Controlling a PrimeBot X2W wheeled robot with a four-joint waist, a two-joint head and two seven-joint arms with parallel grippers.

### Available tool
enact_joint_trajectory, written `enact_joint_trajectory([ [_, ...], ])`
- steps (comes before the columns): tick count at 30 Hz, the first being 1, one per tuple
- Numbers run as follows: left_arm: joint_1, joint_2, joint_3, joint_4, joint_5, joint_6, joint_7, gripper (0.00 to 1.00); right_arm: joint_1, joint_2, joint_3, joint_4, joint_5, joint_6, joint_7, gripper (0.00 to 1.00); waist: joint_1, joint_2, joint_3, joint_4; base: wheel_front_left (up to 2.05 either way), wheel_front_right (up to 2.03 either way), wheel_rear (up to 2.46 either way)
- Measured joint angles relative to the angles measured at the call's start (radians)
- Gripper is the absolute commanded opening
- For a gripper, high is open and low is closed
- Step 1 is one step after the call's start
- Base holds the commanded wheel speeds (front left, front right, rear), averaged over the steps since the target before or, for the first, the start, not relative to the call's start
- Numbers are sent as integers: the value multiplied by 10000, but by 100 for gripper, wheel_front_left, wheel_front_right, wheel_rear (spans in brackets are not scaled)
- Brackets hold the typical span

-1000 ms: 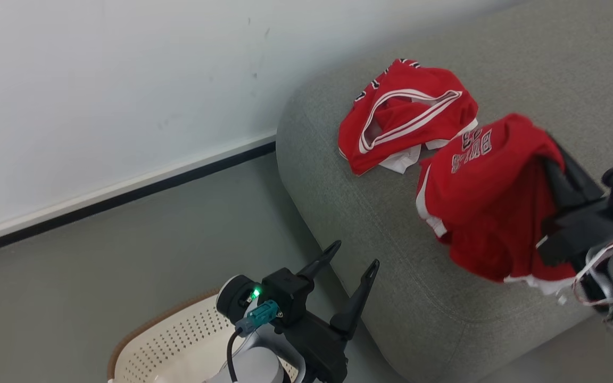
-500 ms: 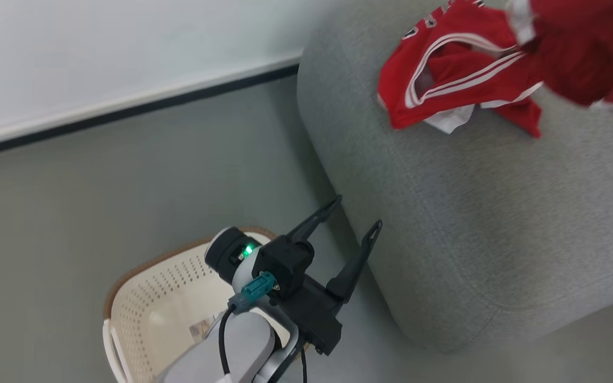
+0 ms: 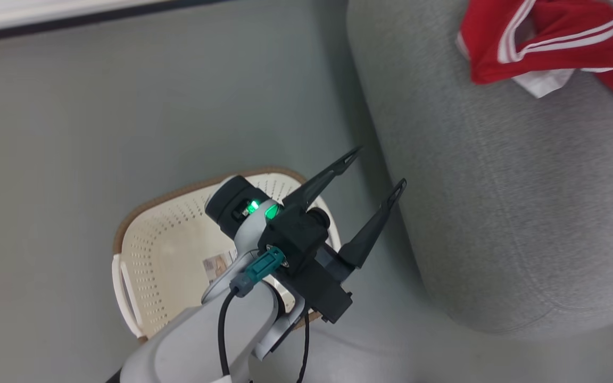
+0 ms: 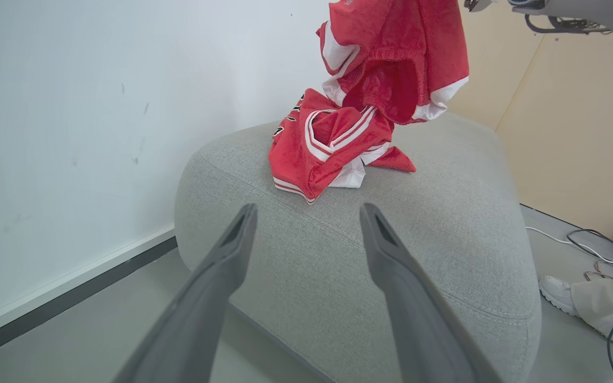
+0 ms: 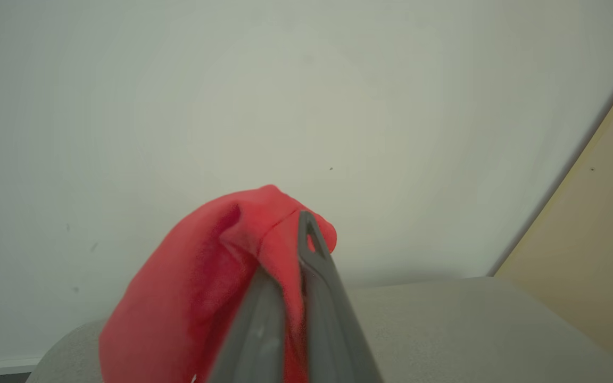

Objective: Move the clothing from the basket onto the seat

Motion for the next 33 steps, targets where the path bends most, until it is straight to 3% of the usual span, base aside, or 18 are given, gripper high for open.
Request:
enact_joint_trajectory([
  [3,-220,59,19,-92,81,0,42,100,-82,150,52,353,-8,-130,8,0,0,0,439,203,0,0,0],
  [7,-359,286,86,-90,240,0,40,100,-77,1133,493,1116,-50,-123,-146,0,1,1,1084,484,0,0,0],
  [15,-341,495,226,213,309,0,-109,100,335,2034,928,2178,-90,58,-761,0,0,1,1407,609,0,0,0],
  [16,-328,491,232,270,280,0,-150,100,394,2094,953,2293,-90,92,-853,7,-1,1,1364,591,0,0,0],
  [17,-320,483,240,330,253,-2,-169,100,459,2117,970,2378,-96,127,-941,27,-1,0,1309,567,0,0,0],
  [18,-311,472,265,357,240,-2,-192,100,504,2117,972,2454,-107,140,-1016,39,-2,0,1244,541,0,0,0],
  [19,-285,453,330,376,203,-2,-222,100,512,2117,966,2537,-111,138,-1087,100,-3,0,1174,515,0,0,0],
  [33,582,228,1058,1283,-754,94,-545,100,1375,2646,1438,3024,-366,428,-1459,100,-4,-2,-253,242,0,0,0],
])
